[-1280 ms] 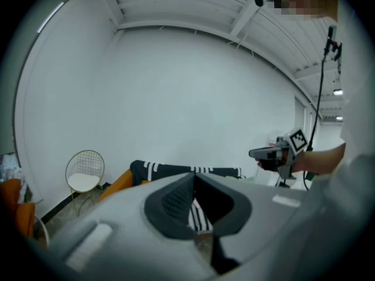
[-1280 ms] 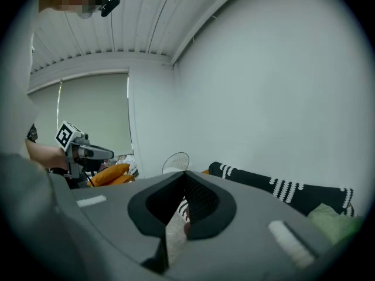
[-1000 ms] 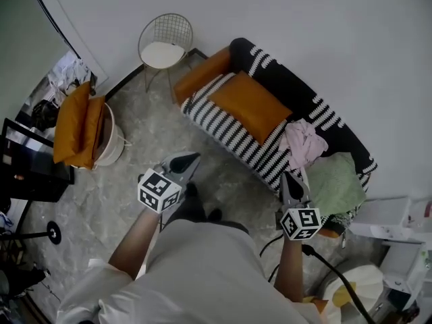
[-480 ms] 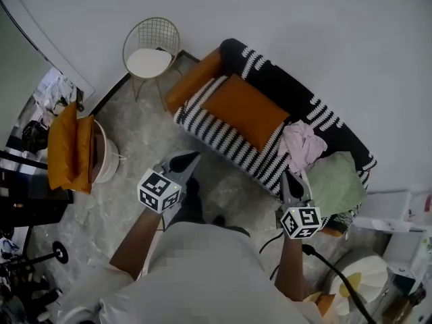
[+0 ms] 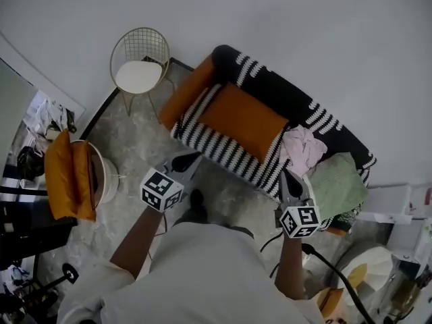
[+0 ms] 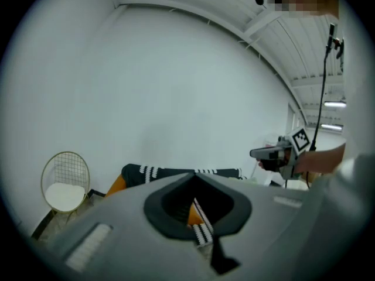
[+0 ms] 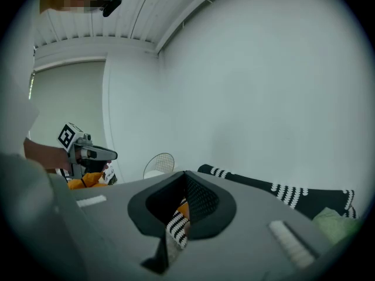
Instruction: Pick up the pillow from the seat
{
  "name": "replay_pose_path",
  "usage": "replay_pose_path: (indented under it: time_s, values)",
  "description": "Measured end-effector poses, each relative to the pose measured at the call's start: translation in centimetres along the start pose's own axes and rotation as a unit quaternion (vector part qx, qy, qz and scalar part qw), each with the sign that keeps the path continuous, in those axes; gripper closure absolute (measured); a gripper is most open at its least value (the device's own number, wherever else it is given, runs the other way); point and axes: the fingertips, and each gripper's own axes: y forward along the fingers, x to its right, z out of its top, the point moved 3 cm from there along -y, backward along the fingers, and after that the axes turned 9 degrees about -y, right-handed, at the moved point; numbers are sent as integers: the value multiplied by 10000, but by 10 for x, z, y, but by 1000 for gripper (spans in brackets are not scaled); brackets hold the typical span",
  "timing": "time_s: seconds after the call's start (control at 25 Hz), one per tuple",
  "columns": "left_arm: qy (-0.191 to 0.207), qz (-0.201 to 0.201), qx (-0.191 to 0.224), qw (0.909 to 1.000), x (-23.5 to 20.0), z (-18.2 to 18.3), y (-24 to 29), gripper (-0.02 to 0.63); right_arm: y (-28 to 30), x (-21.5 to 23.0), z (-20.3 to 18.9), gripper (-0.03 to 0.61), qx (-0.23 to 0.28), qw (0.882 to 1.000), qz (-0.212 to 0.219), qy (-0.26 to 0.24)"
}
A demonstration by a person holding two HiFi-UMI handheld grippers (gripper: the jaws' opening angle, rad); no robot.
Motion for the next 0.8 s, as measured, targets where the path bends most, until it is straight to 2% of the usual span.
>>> replay_pose_path:
  time_s: [0.28, 0.56, 0.8]
  values:
    - [212, -359, -207, 9989, -52, 25, 26, 614, 51, -1, 22, 574, -49, 9996, -269, -16]
    - [59, -604, -306, 9977, -93, 39, 51, 614, 88, 6, 29, 574, -108, 9985, -529, 34]
    - [-36, -650, -322, 9974, -107, 44, 74, 614, 110, 21, 27, 574, -255, 9982, -532, 86]
